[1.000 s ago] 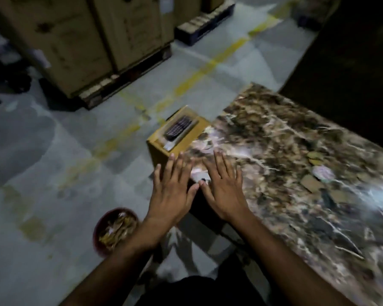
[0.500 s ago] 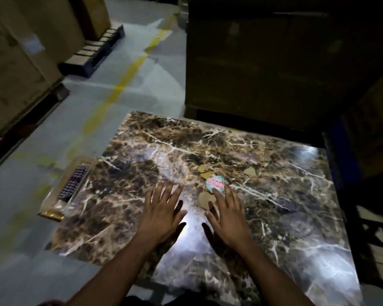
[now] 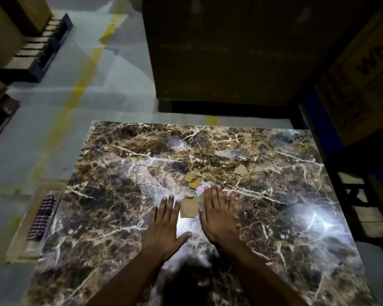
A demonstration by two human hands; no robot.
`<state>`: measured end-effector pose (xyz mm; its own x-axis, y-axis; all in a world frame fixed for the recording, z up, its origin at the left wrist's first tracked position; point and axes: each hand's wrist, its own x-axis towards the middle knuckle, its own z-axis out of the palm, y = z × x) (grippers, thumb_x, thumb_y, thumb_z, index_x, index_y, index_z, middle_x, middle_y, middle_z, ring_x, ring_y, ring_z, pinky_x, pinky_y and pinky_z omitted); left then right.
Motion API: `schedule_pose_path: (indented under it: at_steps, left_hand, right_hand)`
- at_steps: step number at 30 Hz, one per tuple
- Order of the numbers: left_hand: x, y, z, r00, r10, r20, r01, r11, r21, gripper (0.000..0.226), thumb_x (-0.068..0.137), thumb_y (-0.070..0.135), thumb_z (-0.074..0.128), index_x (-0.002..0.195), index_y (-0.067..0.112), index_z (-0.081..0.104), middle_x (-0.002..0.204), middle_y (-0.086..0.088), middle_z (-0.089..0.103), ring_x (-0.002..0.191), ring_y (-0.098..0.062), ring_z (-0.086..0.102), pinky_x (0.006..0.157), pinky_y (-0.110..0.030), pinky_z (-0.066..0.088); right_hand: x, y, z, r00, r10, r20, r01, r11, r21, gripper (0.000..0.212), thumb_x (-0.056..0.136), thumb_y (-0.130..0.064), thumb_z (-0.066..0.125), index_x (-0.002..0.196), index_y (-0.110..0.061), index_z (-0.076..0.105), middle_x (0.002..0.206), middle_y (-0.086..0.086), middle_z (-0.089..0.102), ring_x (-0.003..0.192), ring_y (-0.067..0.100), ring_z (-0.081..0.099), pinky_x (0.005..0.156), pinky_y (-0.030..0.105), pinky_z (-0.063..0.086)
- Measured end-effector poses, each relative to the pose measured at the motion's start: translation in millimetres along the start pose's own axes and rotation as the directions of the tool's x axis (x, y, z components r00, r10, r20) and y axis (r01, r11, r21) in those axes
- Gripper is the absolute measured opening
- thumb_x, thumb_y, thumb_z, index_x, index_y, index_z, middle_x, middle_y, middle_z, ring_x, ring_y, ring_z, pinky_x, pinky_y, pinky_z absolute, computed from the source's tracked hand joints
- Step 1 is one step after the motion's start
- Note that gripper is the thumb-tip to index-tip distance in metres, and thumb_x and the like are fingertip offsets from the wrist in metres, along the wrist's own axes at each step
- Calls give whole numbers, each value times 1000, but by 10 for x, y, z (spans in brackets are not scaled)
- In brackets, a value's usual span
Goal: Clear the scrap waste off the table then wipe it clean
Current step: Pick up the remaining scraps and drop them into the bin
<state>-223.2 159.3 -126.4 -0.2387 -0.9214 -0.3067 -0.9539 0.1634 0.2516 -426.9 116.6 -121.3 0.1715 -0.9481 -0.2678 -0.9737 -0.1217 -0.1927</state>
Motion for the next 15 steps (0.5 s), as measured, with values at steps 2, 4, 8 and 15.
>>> schedule_pose_path:
  at_steps: [2, 4, 8, 15]
  left_hand:
    - [215, -35, -112, 1000, 19, -21, -19, 1000, -4, 115, 82, 92, 30, 162, 15, 3, 169, -11, -9, 156, -32, -6, 121, -52, 1]
    - [434, -79, -259, 999, -3, -37, 3, 1000, -12, 122, 76, 96, 32, 160, 19, -11, 165, -9, -24, 154, -31, -19, 121, -51, -8]
    - [844, -113, -455, 997, 71, 18, -69, 994, -79, 124, 73, 93, 42, 159, 24, -16, 164, -7, -29, 151, -27, -28, 123, -50, -9]
    - [1100, 306, -207, 994, 67, -81, -64, 997, 43, 89, 93, 76, 17, 161, 22, -2, 169, 1, -8, 156, -25, -12, 124, -52, -7]
  right_hand:
    - [127, 12, -119, 999, -19, -44, 20, 999, 34, 67, 107, -47, 20, 161, -24, -12, 167, -1, -23, 153, 23, -25, 122, 58, -12]
    - [276, 206, -287, 992, 82, -92, -74, 993, 91, 68, 107, -51, 18, 160, -26, -16, 165, 2, -27, 152, 24, -26, 120, 52, -19]
    - [606, 855, -455, 975, 212, -64, -206, 974, 93, 74, 102, -62, 11, 159, -24, -17, 165, 9, -25, 152, 27, -24, 121, 53, -15]
    - [622, 706, -282, 1000, 13, 0, -13, 1000, 23, 62, 107, -52, 11, 160, -30, -14, 166, -4, -22, 153, 21, -25, 114, 56, -22]
